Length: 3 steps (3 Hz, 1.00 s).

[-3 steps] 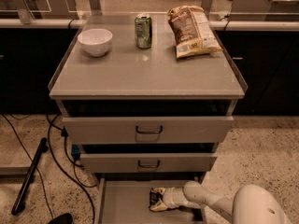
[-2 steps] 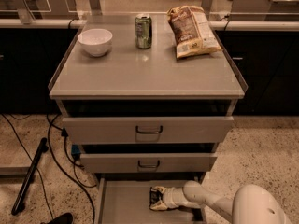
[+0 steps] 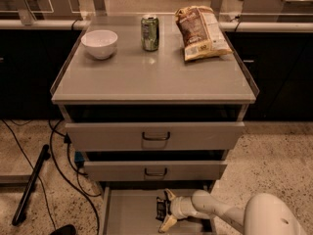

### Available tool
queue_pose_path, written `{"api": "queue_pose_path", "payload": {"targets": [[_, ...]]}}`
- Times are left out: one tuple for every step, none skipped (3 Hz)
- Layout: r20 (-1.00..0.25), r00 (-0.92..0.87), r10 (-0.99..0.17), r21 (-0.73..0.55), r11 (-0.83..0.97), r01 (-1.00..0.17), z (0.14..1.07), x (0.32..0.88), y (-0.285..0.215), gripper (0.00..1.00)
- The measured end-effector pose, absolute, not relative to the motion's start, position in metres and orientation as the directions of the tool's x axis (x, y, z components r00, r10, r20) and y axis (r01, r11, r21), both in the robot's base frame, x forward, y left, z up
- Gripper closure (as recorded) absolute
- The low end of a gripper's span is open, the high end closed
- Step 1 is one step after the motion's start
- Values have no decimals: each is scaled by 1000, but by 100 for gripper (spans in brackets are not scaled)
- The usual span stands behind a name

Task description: Place rxbar chocolate into bottom drawer

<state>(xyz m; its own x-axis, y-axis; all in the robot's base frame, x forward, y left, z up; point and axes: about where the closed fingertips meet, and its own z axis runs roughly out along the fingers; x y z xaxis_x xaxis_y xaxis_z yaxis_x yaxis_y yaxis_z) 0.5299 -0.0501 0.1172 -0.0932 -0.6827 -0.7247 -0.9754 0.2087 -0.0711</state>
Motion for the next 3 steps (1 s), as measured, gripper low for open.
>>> {"api": "queue_pose_path", "payload": {"targets": [[-695,-92,-713,-102,225,-969,129,527,-57,0],[-641,-102,-761,-149,253,-956,159,520,-80,0],[-623,-106,-775,-166,264,-950,185,513,-94,0]]}}
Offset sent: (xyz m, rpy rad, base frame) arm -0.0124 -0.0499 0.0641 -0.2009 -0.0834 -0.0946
